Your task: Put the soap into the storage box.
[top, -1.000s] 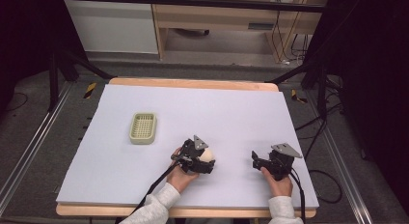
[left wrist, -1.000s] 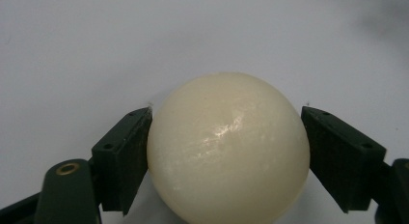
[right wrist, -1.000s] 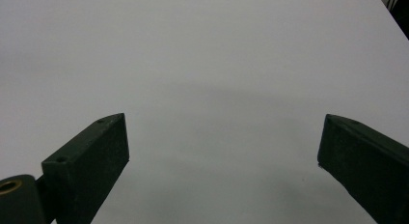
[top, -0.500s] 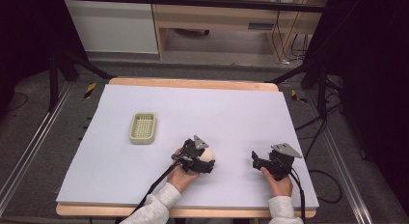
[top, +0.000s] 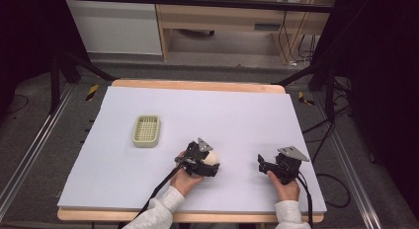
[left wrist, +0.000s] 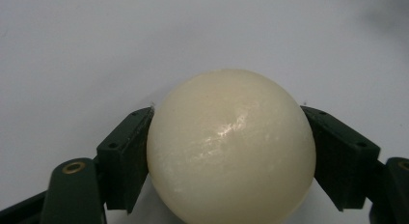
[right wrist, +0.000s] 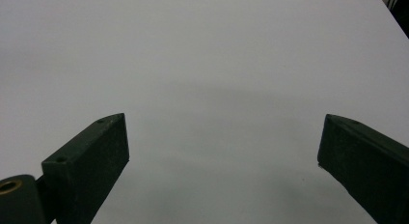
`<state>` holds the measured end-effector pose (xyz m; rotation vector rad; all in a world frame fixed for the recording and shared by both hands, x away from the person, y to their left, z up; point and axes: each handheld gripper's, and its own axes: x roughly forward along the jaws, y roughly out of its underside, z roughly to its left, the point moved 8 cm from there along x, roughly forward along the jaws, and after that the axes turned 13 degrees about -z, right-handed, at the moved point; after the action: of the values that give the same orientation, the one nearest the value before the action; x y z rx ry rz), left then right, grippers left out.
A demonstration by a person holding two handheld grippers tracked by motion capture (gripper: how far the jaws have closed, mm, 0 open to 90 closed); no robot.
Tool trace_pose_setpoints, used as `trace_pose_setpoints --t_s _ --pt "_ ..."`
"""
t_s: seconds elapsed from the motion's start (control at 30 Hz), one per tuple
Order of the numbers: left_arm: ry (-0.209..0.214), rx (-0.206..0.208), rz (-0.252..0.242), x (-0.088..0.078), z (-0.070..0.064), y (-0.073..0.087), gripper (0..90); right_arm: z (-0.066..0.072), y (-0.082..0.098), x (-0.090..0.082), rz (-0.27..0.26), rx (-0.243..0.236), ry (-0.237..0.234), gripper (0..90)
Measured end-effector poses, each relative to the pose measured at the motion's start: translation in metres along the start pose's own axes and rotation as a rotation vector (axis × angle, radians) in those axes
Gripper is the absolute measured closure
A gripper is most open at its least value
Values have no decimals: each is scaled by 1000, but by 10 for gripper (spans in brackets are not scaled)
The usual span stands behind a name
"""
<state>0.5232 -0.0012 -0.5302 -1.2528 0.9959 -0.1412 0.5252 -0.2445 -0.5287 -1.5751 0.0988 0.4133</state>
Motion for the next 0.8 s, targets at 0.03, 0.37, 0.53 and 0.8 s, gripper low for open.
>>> trace_pose_setpoints --t_s 0.03,0.37,0.53,0.8 --pt "2 -4 -4 -2 1 -1 228 0 0 0 0 1 -1 44" --pt "2 2 -35 -25 11 -12 228 0 0 0 1 0 0 44" --pt "-8 8 -41 -38 21 -14 228 0 0 0 2 1 1 44" --pt "-26 0 -48 -57 39 -15 228 0 0 0 2 0 1 44"
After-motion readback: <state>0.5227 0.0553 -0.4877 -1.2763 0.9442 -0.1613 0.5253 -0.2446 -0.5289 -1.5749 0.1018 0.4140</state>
